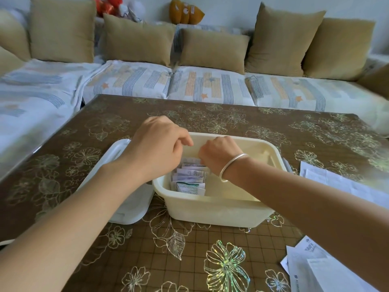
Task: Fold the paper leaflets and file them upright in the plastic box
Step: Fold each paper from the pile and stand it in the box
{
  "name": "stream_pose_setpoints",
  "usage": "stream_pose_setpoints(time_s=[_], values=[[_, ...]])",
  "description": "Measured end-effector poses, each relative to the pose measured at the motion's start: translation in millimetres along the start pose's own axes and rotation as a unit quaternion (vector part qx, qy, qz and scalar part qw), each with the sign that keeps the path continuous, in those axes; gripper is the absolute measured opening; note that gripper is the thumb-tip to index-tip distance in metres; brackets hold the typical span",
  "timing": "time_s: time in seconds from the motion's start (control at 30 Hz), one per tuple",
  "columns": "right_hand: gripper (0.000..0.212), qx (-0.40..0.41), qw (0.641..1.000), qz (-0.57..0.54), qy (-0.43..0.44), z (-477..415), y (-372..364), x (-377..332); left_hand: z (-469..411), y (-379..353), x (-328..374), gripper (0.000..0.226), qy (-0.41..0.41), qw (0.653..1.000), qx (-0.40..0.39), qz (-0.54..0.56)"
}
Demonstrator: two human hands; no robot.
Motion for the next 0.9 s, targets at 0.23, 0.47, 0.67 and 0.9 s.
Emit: stream_pose_setpoints(time_s=[0.23,0.47,0.67,0.9], values=[[0.02,-0.027,0.999,0.032,0.0,4.4,1.1,4.7,11.8,1.7,3.2,0.034,0.021,1.0,-0.007,0.022],[0.027,0.122,0.956,-0.209,-0.168,57.1,26.1,51.8,17.7,-10.1,48.1,0.032,0.011,0.995,0.042,0.086],[0.012,0.304,0.824,-0.286,-0.383,183.2,-34.0,107.5,26.5,-45.3,115.3,0.025,-0.051,0.985,0.075,0.149],[0.063,-0.147,0.877,-0.251,-0.381,262.9,-155.3,105.1,32.4,-72.5,162.8,0.028,-0.101,0.979,0.08,0.157]])
Point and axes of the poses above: each hand's wrist, its own z-axis away from the middle knuckle, its own y-axis out of the back of the hand, x = y × z, the point moved 1 cm from there along -z, towards the middle knuckle, and after that the axes turned 4 degrees about z, right-handed, at the moved point
